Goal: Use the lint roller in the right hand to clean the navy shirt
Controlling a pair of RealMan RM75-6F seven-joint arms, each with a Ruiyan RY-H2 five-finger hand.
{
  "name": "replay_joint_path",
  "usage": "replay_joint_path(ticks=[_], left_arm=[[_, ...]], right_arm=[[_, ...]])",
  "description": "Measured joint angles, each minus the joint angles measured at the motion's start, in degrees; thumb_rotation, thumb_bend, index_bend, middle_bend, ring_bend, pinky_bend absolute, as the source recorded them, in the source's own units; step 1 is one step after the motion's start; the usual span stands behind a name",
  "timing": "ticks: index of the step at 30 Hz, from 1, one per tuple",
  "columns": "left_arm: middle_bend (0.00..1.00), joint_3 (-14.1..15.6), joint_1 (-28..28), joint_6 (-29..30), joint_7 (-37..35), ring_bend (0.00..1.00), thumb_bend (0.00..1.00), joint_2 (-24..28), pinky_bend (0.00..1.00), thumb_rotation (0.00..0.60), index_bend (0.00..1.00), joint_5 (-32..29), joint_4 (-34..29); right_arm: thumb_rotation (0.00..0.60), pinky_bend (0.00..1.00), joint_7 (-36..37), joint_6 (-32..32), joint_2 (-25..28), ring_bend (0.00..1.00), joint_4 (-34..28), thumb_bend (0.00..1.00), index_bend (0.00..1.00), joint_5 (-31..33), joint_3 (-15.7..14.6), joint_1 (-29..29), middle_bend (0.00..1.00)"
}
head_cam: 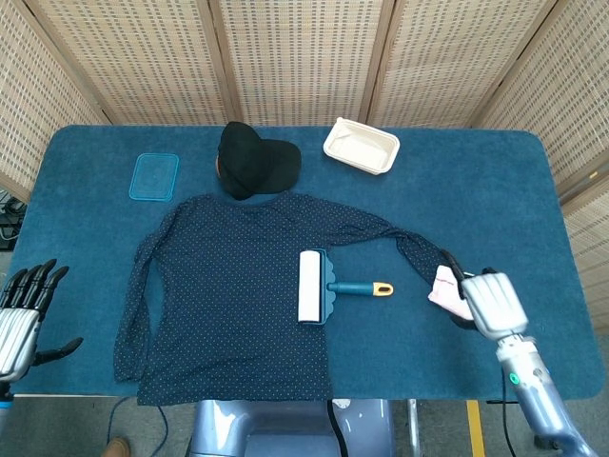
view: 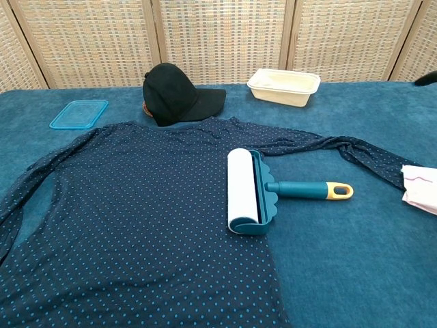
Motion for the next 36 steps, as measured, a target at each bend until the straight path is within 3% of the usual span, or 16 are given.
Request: replay_joint_path(ticks=[8, 14, 18, 23, 30, 36], left_arm=[[0.00, -0.6, -0.9, -1.6, 0.6, 0.00, 0.00, -0.4, 0.00, 0.600, 0.00, -2.1, 0.1], [0.00, -0.7, -1.4, -2.4, 0.1, 0.00, 0.00, -0.3, 0.00, 0.600, 0.00, -2.7, 0.6], [0.00, -0.9, -1.4, -2.3, -0.7, 0.00, 0.00, 0.0, 0.00, 0.600, 0.00, -3.1, 0.7], [0.00, -1.0, -1.7, -2.8, -1.2, 0.00, 0.00, 0.1, 0.00, 0.600, 0.00, -3.6, 0.9], [0.00, -1.0, -1.9, -3.1, -1.4, 0.00, 0.00, 0.2, 0.00, 0.600, 0.00, -4.1, 1.1], [0.00, -1.0, -2.1, -3.4, -1.4, 0.00, 0.00, 0.1, 0.00, 0.600, 0.00, -4.4, 1.2]], right_arm=[[0.600, 1.00, -12.3, -7.2, -4.8, 1.00, -2.5, 0.00, 0.02, 24.5, 4.0, 12.6, 1.00], [0.600, 1.00, -20.3, -6.4, -12.7, 1.00, -2.7, 0.01, 0.20, 39.5, 5.0, 20.9, 1.00], [0.600, 1.00, -25.5, -2.7, -19.5, 1.00, -0.2, 0.12, 0.29, 47.2, 4.9, 26.0, 1.00], [0.600, 1.00, -28.4, 1.6, -25.9, 1.00, 4.0, 0.25, 0.33, 50.4, 3.7, 30.0, 1.00], [0.600, 1.00, -29.6, 3.4, -28.9, 1.00, 7.2, 0.41, 0.35, 50.0, 1.9, 31.3, 1.00], [0.600, 1.00, -30.3, 3.7, -30.5, 1.00, 9.9, 0.42, 0.34, 49.9, 0.9, 31.9, 1.00]])
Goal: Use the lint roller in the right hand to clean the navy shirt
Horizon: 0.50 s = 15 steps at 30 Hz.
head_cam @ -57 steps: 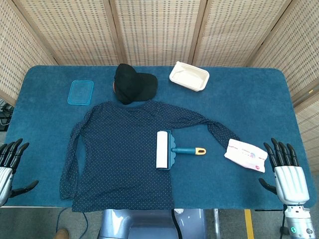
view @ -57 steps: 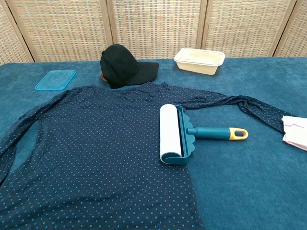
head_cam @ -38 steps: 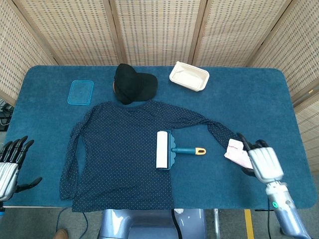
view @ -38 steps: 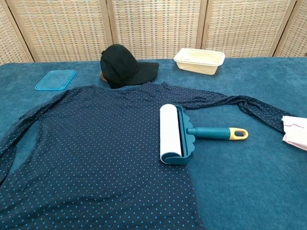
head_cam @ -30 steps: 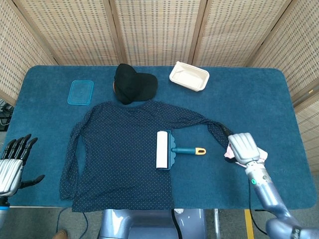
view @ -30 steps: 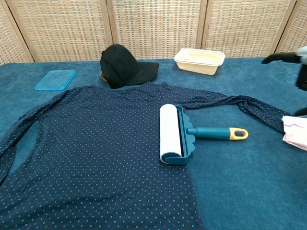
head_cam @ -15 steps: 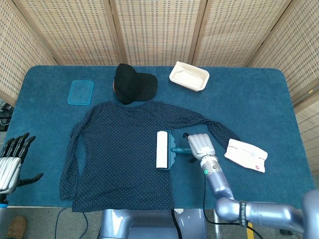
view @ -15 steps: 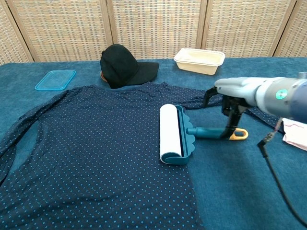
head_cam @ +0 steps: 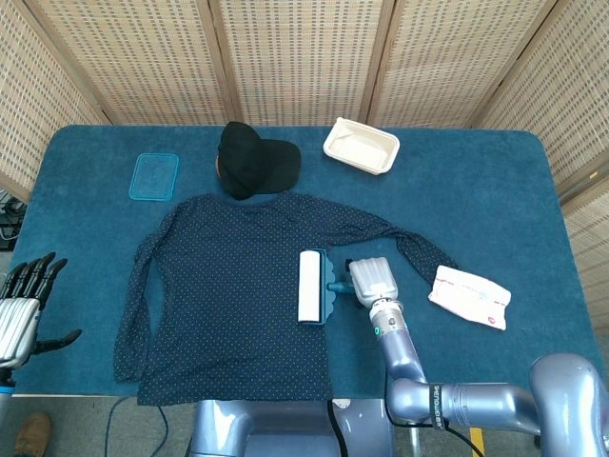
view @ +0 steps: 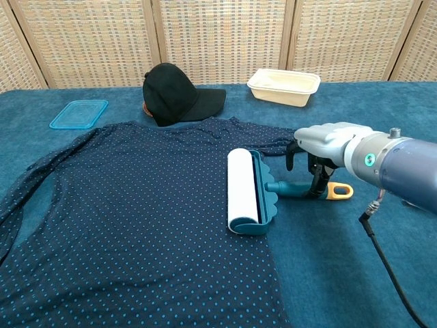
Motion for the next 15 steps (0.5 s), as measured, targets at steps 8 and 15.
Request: replay_joint_path(ticks=[8, 15], left_arm=[[0.00, 0.0, -0.2, -0.3, 0.4, 0.00, 0.00, -0.2, 0.00, 0.600, 0.00, -0.3, 0.1], [0.00, 0.0, -0.4, -0.5, 0.5, 0.00, 0.00, -0.3, 0.00, 0.600, 0.00, -0.7, 0.2]], right_arm=[[0.600, 1.00, 0.7, -0.8, -1.1, 1.00, 2.0, 0.42, 0.37, -0.3, -0.9, -0.2, 1.00], [0.600, 1.00, 1.1, -0.9, -3.2, 1.00, 5.0, 0.43, 0.37, -2.2, -1.6, -0.1, 1.00]])
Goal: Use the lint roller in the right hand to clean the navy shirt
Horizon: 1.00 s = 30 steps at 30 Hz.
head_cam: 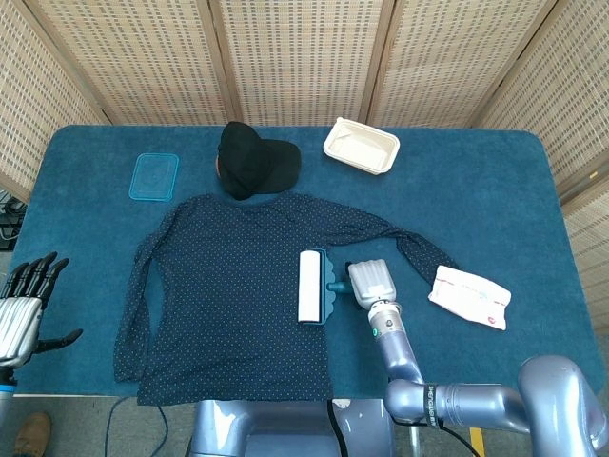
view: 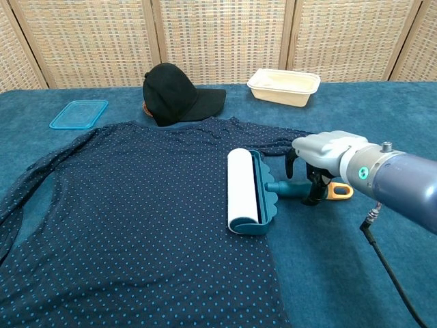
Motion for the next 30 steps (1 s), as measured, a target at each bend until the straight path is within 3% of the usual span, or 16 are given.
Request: replay_joint_path(ticks=[8, 19, 30], left_arm=[[0.00, -0.1, -0.2, -0.3, -0.4, 0.00, 0.00, 0.0, 0.00, 0.600, 0.00, -0.3, 0.2], [0.00, -0.1, -0.4, -0.7, -0.4, 0.00, 0.00, -0.1, 0.00, 0.600, 0.00, -0.9, 0.3], [0.00, -0.4, -0.8, -1.6, -2.1, 0.00, 0.00, 0.4, 0.00, 0.600, 0.00, -1.8, 0.5]], right_arm=[[0.600, 1.00, 1.7, -1.0, -1.3, 1.00, 2.4, 0.45, 0.47, -1.3, -0.3, -0.7, 1.00], [0.600, 1.00, 3.4, -2.0, -2.4, 1.00, 4.9, 0.80, 0.70, -4.0, -0.3, -1.5, 1.00], [0.600, 1.00, 0.3, -0.5, 1.2, 1.00, -1.6, 0.81, 0.72, -5.5, 2.8, 0.3, 1.00]])
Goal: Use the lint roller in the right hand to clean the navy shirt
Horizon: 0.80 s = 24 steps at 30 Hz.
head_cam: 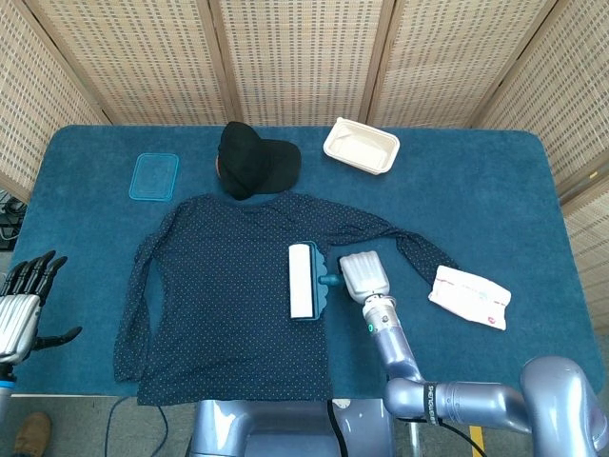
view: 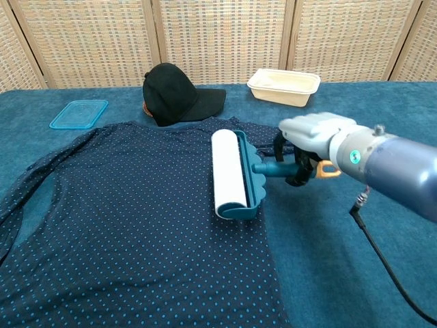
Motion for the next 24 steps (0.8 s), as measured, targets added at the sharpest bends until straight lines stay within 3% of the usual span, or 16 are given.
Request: replay_joint_path(ticks=[6, 12, 19, 24], left_arm=[[0.00, 0.0, -0.3, -0.7, -1.2, 0.00, 0.00, 0.4, 0.00, 0.600, 0.00, -0.1, 0.1], [0.00, -0.1, -0.4, -1.0, -3.6, 0.00, 0.00, 1.1, 0.00, 0.600, 0.00, -0.1, 0.5], [0.00, -0.4, -0.8, -1.9, -6.7, 0.00, 0.00, 2.0, 0.00, 0.600, 0.00, -0.5, 1.2], [0.00, -0.4, -1.2, -3.1, -8.7, 0.00, 0.00, 2.4, 0.00, 0.600, 0.00, -1.0, 2.0]], right_arm=[[0.600, 1.00, -8.5, 2.2, 0.9, 1.00, -4.2, 0.80, 0.72, 3.2, 2.7, 4.5, 1.00], [0.600, 1.00, -19.5, 5.2, -1.8, 1.00, -4.6, 0.81, 0.73, 8.8, 5.0, 11.6, 1.00], [0.600, 1.00, -32.0, 9.9, -10.5, 1.00, 1.2, 0.81, 0.74, 18.6, 8.7, 22.0, 1.00], [0.600, 1.00, -35.1, 10.7, -15.6, 1.00, 7.0, 0.81, 0.74, 21.7, 10.4, 25.6, 1.00]])
